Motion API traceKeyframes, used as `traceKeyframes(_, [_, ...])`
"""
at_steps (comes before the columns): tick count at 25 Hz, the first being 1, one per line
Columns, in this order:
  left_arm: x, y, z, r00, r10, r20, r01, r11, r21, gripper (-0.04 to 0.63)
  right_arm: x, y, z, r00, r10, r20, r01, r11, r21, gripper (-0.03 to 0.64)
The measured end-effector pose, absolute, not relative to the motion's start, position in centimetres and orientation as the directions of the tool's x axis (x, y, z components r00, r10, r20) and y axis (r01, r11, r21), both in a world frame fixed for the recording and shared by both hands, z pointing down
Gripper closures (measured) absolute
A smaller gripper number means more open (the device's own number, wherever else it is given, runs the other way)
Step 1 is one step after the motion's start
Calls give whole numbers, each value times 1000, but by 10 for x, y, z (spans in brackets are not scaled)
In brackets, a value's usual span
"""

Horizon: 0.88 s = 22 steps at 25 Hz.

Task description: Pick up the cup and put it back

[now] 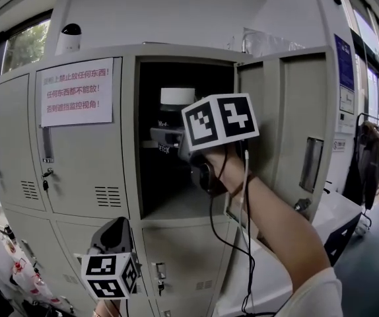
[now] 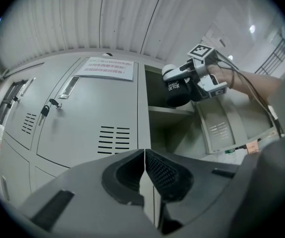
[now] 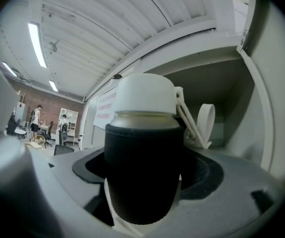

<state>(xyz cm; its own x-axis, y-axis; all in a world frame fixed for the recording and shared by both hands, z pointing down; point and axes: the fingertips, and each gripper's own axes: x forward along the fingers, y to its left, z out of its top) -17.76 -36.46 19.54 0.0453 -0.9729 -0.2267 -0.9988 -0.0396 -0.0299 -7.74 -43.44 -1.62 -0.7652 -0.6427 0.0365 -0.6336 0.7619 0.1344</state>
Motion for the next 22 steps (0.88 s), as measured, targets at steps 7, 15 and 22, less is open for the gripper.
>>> traceKeyframes(7, [-184, -372, 187, 35, -968, -248, -998, -21, -62, 588, -77, -461, -41, -739, -674, 9, -667, 734, 127, 215])
traceKeyframes(15, [-188, -375, 185, 45, -965, -260, -997, -28, -68, 588, -75, -499, -50, -699, -715, 11, -709, 695, 119, 215])
traceKeyframes(22, [-200, -372, 180, 19, -956, -294, -995, 10, -96, 588, -83, -529, -53, -670, -742, 29, -733, 667, 129, 215])
